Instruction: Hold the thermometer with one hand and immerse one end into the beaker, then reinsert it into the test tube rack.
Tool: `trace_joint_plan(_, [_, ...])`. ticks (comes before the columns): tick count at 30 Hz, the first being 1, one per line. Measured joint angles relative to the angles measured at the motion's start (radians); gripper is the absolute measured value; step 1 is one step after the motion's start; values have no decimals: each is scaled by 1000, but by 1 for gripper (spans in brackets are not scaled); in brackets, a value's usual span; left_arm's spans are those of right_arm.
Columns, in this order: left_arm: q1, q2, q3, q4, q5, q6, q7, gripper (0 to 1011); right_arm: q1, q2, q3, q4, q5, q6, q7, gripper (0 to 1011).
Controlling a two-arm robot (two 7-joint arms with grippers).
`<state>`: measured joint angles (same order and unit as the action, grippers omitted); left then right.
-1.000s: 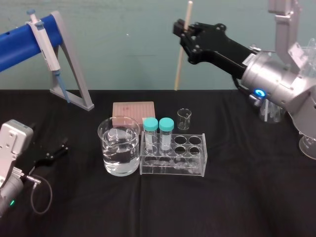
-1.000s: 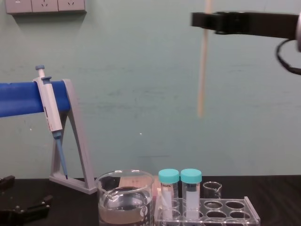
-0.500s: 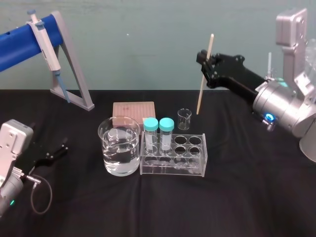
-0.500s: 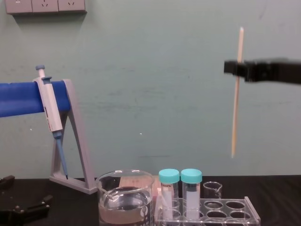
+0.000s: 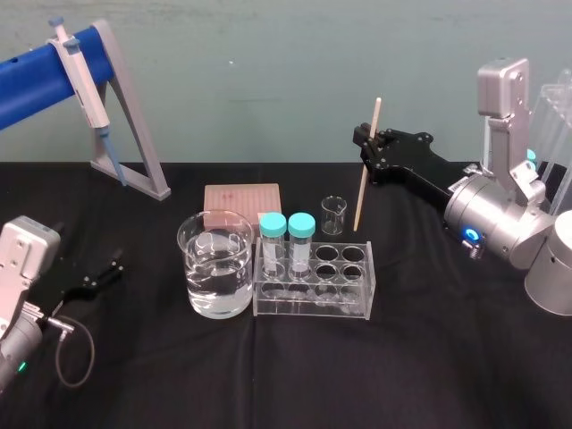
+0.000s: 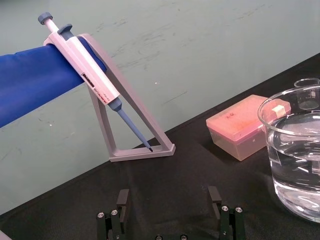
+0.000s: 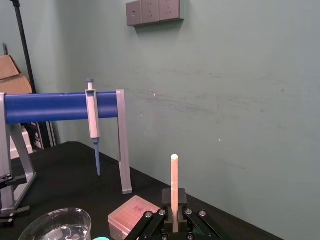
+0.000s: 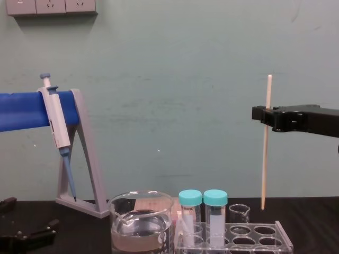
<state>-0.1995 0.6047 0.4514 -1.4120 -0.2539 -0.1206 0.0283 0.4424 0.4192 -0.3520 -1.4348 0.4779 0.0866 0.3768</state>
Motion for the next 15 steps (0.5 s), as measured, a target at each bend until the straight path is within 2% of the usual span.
trace_joint_plan(8, [0,0,0,0,0,0,0,1004,7,-18,2,16,-11,2,9,55])
trace_joint_plan(15, [0,0,0,0,0,0,0,1004,-9,-22,13,-14,-14,16,2,55])
